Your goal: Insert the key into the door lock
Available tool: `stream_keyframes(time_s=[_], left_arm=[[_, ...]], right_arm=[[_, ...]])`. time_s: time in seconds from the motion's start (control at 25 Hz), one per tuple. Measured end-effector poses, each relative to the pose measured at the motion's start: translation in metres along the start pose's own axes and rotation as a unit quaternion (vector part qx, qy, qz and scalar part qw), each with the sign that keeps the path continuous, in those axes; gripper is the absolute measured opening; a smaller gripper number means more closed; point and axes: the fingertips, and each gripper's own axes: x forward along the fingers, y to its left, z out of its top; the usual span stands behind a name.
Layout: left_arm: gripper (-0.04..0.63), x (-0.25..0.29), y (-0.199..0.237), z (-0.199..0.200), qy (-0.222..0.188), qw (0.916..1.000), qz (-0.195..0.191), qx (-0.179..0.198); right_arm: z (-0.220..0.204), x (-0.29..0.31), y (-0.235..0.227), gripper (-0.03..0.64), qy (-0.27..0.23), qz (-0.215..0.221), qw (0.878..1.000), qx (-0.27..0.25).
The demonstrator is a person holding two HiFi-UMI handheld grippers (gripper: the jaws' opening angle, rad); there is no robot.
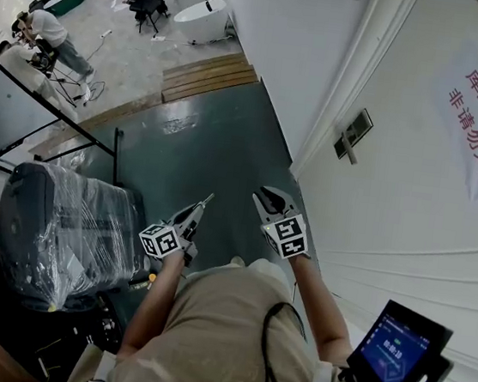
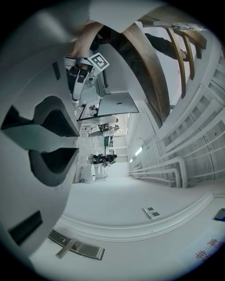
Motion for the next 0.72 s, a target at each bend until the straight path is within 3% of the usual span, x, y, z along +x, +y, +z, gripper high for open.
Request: stream_keyframes(time_s=[0.44, 0.72], left_arm=[[0.034, 0.029, -0.006, 0.000, 0.013, 0.9998, -0.013, 0.000], [0.034, 0.053, -0.012, -0.002, 0.016, 0.9998, -0.003, -0.008]], right_arm=[[-0.004, -0.007, -0.027, 0.086, 0.007, -0.016, 1.000, 0.006], [-0.014, -0.009, -0.048, 0.086, 0.021, -0.001, 1.000, 0.011]])
